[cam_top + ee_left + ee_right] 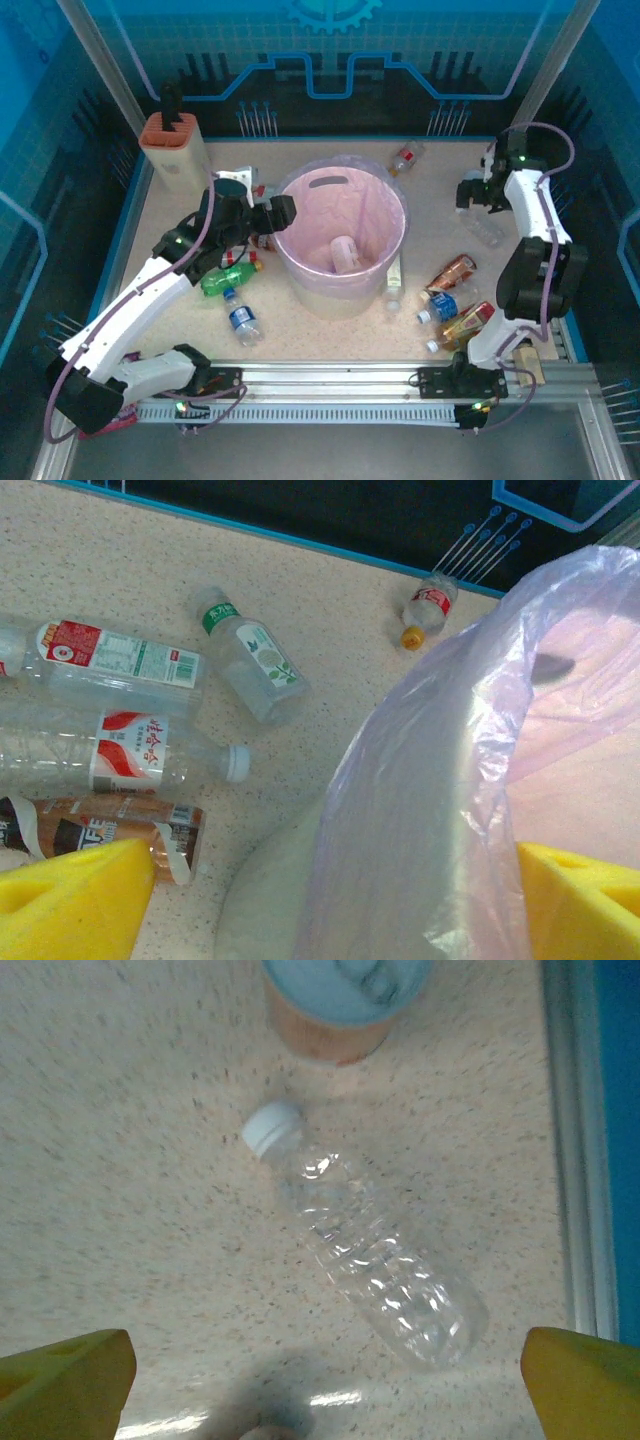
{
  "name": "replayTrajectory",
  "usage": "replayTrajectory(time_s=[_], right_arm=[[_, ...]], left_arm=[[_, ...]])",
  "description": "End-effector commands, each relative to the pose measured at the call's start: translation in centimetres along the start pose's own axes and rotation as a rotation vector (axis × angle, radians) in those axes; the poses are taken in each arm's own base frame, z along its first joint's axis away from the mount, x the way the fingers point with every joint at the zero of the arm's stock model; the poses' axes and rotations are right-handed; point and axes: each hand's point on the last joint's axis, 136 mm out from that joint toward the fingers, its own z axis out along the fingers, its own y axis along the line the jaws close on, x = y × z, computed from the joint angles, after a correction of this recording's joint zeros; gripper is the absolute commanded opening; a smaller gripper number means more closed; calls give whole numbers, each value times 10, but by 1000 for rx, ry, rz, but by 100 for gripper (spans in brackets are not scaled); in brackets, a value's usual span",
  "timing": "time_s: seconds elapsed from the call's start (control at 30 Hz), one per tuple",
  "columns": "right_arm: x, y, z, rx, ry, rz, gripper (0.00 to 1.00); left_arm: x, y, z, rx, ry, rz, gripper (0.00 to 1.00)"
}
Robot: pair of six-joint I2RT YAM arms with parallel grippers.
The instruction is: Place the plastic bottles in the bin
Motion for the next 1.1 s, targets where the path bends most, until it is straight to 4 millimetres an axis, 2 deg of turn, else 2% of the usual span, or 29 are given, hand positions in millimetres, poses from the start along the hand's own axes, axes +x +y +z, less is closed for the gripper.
replayTrajectory(time_s=[0.0, 0.23, 0.57, 0.67, 0.8, 0.9, 0.97, 1.07], right_arm=[[-12, -14, 22, -19, -38, -78, 100], [1, -15, 83, -42, 82, -134, 100], [23, 7, 132, -82, 184, -155, 99], [30, 14, 133, -98, 193, -140, 91], [37, 19, 129, -106, 188, -107, 73], [37, 21, 122, -110, 192, -92, 68], [35, 22, 113, -106, 192, -83, 63], [24, 21, 90, -120, 173, -13, 58]], left_arm=[[0, -11, -1, 35, 28, 16, 90], [-2, -10, -2, 29, 15, 10, 90], [-8, -14, -1, 34, 8, 14, 90], [-9, -14, -1, 31, 5, 17, 90], [-9, -12, -1, 24, 5, 17, 90], [-5, -10, 1, 22, 14, 8, 90], [-3, -9, 2, 16, 17, 9, 90], [-2, -8, 3, 13, 23, 9, 90]])
